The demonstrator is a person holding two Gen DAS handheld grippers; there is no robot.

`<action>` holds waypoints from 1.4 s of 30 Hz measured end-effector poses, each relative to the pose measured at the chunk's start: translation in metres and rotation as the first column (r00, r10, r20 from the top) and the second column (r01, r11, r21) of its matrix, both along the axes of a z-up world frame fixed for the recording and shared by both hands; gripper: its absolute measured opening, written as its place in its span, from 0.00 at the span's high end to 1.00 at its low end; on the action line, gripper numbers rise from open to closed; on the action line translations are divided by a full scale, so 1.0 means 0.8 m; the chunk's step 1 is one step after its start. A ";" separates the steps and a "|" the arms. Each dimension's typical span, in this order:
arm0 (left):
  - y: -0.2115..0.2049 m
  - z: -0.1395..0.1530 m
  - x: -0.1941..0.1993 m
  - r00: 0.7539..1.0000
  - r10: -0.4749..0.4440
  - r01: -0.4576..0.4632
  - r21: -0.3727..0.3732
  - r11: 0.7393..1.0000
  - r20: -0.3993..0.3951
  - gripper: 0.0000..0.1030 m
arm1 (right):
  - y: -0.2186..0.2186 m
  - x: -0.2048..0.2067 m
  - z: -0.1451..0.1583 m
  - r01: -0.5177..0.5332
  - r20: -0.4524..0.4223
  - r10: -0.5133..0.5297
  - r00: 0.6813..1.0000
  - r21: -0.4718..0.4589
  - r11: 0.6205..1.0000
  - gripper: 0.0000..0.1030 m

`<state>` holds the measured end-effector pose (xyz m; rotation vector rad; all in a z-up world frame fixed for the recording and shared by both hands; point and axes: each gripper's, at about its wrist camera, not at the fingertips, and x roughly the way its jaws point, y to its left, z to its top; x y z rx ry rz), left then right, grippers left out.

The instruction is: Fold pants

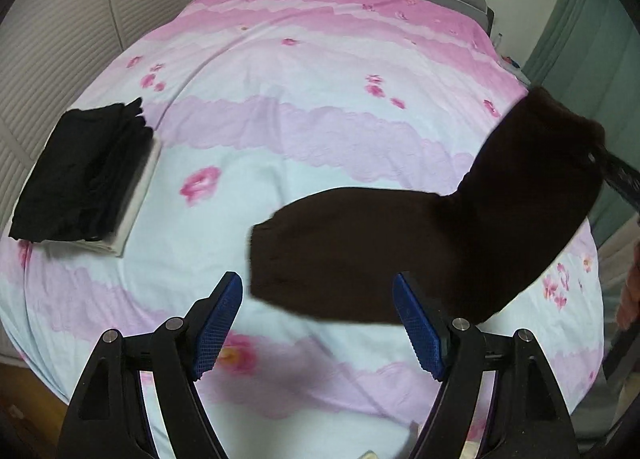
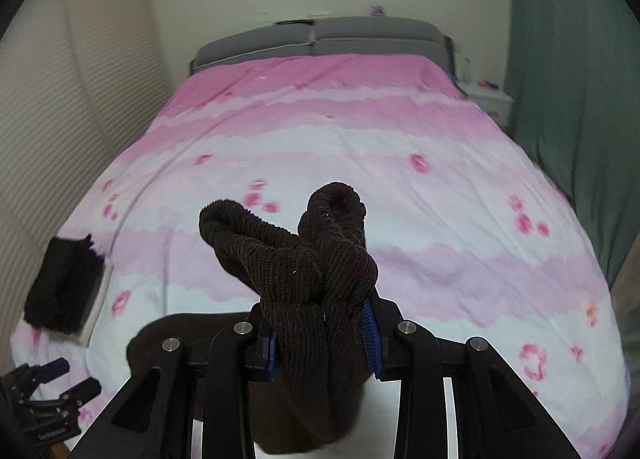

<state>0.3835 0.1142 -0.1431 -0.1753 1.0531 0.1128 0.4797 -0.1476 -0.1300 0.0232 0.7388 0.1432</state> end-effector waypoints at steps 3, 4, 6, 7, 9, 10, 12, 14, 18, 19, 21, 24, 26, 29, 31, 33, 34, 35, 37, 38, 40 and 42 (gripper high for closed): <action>0.034 0.002 -0.019 1.000 -0.025 0.026 0.011 1.000 -0.003 0.25 | 0.063 -0.008 0.005 -0.006 0.003 0.006 1.000 -0.034 0.999 0.68; 0.042 -0.001 -0.011 1.000 -0.029 0.029 0.012 1.000 -0.003 0.25 | 0.076 -0.011 0.005 -0.007 0.001 0.007 1.000 -0.036 0.999 0.68; 0.074 -0.005 -0.021 0.999 -0.034 0.034 0.012 0.999 -0.006 0.25 | 0.124 -0.016 0.002 -0.017 0.007 0.018 1.000 -0.064 0.998 0.68; 0.087 -0.006 -0.023 0.999 -0.036 0.036 0.011 0.999 -0.007 0.25 | 0.139 -0.016 -0.001 -0.023 0.004 0.023 1.000 -0.080 0.997 0.68; 0.112 -0.009 -0.028 0.999 -0.043 0.043 0.010 0.999 -0.010 0.25 | 0.188 -0.019 -0.021 -0.054 -0.023 0.052 0.998 -0.128 0.990 0.68; 0.122 -0.009 -0.031 0.999 -0.045 0.046 0.013 0.999 -0.010 0.25 | 0.208 -0.020 -0.030 -0.071 -0.041 0.066 0.997 -0.152 0.986 0.68; 0.143 -0.013 -0.034 0.999 -0.048 0.048 0.015 0.999 -0.011 0.25 | 0.242 -0.024 -0.056 -0.109 -0.080 0.094 0.992 -0.202 0.973 0.68; 0.162 -0.019 -0.035 0.999 -0.041 0.041 0.015 0.999 -0.016 0.25 | 0.277 -0.034 -0.084 -0.158 -0.134 0.128 0.983 -0.246 0.956 0.68; 0.194 -0.031 -0.035 0.999 -0.021 0.021 0.014 1.000 -0.033 0.25 | 0.321 -0.053 -0.130 -0.226 -0.228 0.158 0.961 -0.311 0.923 0.63; 0.201 -0.034 -0.035 0.999 -0.017 0.018 0.021 1.000 -0.038 0.25 | 0.330 -0.058 -0.142 -0.237 -0.249 0.158 0.956 -0.328 0.915 0.60; 0.208 -0.038 -0.035 0.999 -0.017 0.019 0.033 0.999 -0.043 0.25 | 0.338 -0.065 -0.155 -0.262 -0.271 0.170 0.947 -0.350 0.900 0.47; 0.213 -0.043 -0.034 0.999 -0.013 0.015 0.047 0.999 -0.047 0.24 | 0.347 -0.083 -0.159 -0.339 -0.296 0.248 0.923 -0.312 0.888 0.27; 0.212 -0.044 -0.032 0.999 -0.016 0.018 0.052 0.998 -0.047 0.24 | 0.351 -0.098 -0.153 -0.386 -0.305 0.298 0.904 -0.288 0.877 0.26; 0.202 -0.041 -0.031 0.998 -0.043 0.045 0.036 0.998 -0.037 0.24 | 0.346 -0.115 -0.134 -0.438 -0.304 0.371 0.877 -0.191 0.879 0.26; 0.189 -0.038 -0.029 0.997 -0.073 0.073 0.018 0.997 -0.026 0.22 | 0.331 -0.130 -0.112 -0.435 -0.283 0.388 0.877 -0.123 0.892 0.26; 0.166 -0.037 -0.024 0.993 -0.118 0.118 -0.015 0.993 -0.015 0.19 | 0.306 -0.140 -0.091 -0.395 -0.246 0.364 0.898 -0.091 0.914 0.26; 0.154 -0.036 -0.020 0.991 -0.137 0.137 -0.026 0.990 -0.010 0.18 | 0.288 -0.142 -0.083 -0.357 -0.234 0.328 0.915 -0.090 0.930 0.26; 0.142 -0.036 -0.017 0.988 -0.154 0.153 -0.034 0.988 -0.005 0.16 | 0.270 -0.142 -0.078 -0.318 -0.230 0.290 0.929 -0.093 0.944 0.26; 0.113 -0.038 -0.004 0.982 -0.190 0.190 -0.061 0.980 0.002 0.14 | 0.232 -0.137 -0.076 -0.236 -0.231 0.208 0.951 -0.102 0.966 0.26; 0.101 -0.039 0.003 0.979 -0.204 0.204 -0.073 0.976 0.003 0.14 | 0.218 -0.134 -0.078 -0.205 -0.235 0.176 0.956 -0.107 0.973 0.26; 0.076 -0.045 0.024 0.973 -0.231 0.229 -0.103 0.968 -0.005 0.13 | 0.174 -0.124 -0.085 -0.120 -0.260 0.088 0.962 -0.109 0.987 0.26; 0.049 -0.051 0.055 0.971 -0.236 0.231 -0.119 0.966 -0.028 0.13 | 0.136 -0.114 -0.093 -0.048 -0.291 0.023 0.957 -0.081 0.996 0.26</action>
